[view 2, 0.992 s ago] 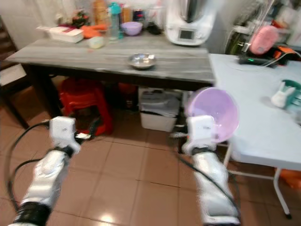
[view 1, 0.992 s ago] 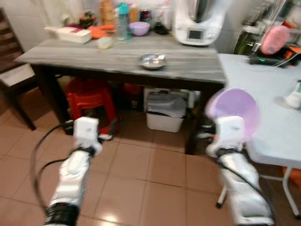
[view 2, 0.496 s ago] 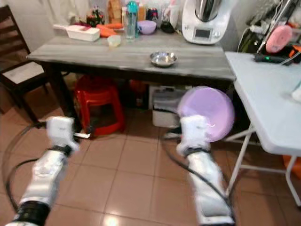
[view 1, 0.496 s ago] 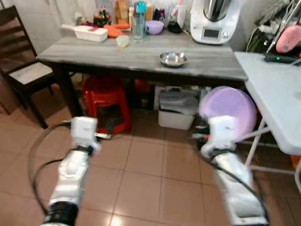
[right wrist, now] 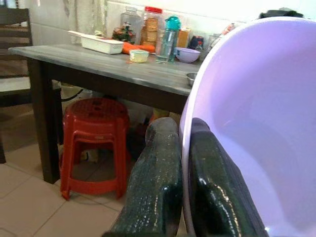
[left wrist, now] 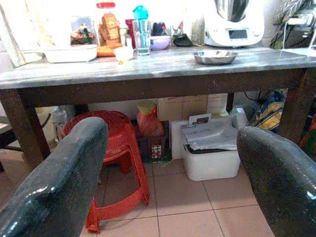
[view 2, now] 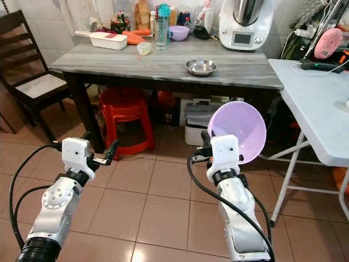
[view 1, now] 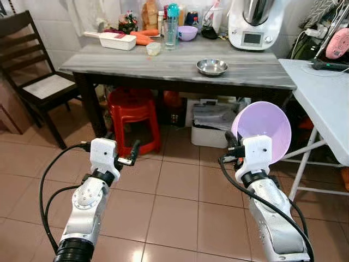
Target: Setting the table
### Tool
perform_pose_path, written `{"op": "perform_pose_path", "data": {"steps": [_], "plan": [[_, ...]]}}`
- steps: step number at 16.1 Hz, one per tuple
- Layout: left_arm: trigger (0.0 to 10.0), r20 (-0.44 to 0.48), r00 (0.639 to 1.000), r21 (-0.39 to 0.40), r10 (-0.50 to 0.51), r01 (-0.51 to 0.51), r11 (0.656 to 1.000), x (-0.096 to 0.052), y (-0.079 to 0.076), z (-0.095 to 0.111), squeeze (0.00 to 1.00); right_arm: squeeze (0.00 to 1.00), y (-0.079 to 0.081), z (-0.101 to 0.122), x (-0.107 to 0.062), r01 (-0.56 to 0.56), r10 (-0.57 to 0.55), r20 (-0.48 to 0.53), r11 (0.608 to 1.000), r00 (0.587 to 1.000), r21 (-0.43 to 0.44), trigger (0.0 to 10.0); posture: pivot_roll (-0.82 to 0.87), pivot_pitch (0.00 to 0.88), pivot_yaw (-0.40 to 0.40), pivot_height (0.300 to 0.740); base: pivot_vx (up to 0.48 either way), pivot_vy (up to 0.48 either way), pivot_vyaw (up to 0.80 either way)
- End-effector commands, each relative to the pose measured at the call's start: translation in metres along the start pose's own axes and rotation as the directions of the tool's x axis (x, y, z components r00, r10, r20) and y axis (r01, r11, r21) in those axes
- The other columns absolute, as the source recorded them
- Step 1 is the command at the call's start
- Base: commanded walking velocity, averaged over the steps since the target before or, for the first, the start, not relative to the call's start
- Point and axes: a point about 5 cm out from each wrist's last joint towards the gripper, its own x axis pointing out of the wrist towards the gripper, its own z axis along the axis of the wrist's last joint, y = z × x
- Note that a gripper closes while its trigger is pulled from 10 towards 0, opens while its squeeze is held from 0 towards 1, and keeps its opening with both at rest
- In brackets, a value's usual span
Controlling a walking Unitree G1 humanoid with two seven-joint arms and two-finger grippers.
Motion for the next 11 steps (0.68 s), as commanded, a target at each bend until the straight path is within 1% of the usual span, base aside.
{"op": "perform_pose_path", "data": {"steps": [1, 4, 11], "plan": [[10.0, 0.009, 1.0, -0.001, -0.005, 0.005, 1.0, 0.0014, 0.0015, 0.004, 0.0, 0.0, -0.0018, 0.0061, 0.0024, 0.009, -0.009, 0.028, 1.0, 1.0, -0.007, 10.0, -0.02, 0.0, -0.006, 0.74, 0.356, 0.0, 0.64], [10.0, 0.012, 1.0, -0.013, -0.016, 0.016, 1.0, 0.002, -0.0013, 0.0047, 0.0, 0.0, -0.001, 0.0066, 0.0028, 0.007, -0.007, 0.031, 1.0, 0.999, -0.005, 10.0, -0.02, 0.0, -0.006, 0.74, 0.382, 0.0, 0.55], [10.0, 0.016, 1.0, -0.026, -0.027, 0.028, 0.999, 0.0039, -0.0042, 0.0062, 0.0, 0.0, -0.0006, 0.0072, 0.0042, 0.006, -0.006, 0.036, 1.0, 0.999, -0.003, 10.0, -0.02, 0.0, -0.006, 0.74, 0.385, 0.0, 0.0]]}}
